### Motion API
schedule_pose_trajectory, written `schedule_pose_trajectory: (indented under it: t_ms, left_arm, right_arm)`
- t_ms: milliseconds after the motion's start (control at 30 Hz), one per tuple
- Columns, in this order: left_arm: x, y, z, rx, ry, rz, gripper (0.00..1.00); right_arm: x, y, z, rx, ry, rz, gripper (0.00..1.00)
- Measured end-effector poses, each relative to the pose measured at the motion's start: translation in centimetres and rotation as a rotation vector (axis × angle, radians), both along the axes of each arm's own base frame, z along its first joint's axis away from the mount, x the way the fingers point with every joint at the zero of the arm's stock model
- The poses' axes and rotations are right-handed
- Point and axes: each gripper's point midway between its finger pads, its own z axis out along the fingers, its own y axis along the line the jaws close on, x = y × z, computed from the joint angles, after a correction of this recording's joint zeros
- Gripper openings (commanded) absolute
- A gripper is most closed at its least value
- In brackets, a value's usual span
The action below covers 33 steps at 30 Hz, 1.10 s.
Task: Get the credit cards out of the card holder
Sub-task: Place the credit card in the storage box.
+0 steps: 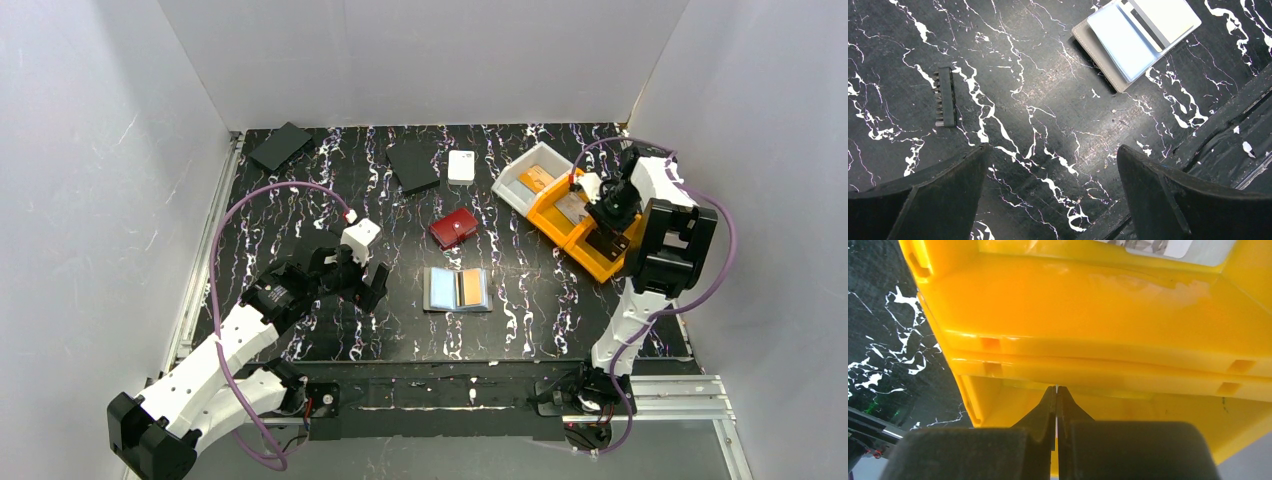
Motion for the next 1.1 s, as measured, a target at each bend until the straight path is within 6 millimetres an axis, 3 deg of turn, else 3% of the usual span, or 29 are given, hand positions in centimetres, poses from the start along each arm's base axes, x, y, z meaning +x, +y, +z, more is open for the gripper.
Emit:
schedule_pose_trajectory:
  t_ms: [600,933,1100]
  left_arm:
    - [0.1,0.2,0.0,0.007,-0.005,0.009,0.98]
    - [0.1,0.2,0.0,0.007,-0.005,0.01,0.98]
    - [0.2,0.2,0.0,0.007,-0.005,0.009,0.98]
  right_arm:
    - [1.7,-1.5,0.0,-0.079,-0.052,-0.068,0.04]
    - [3.0,-2.8,0.1,-0.147,-0.096,-0.116,0.42]
    - [4.0,-3.7,0.5,-0.191,-0.143,-0.144,0.49]
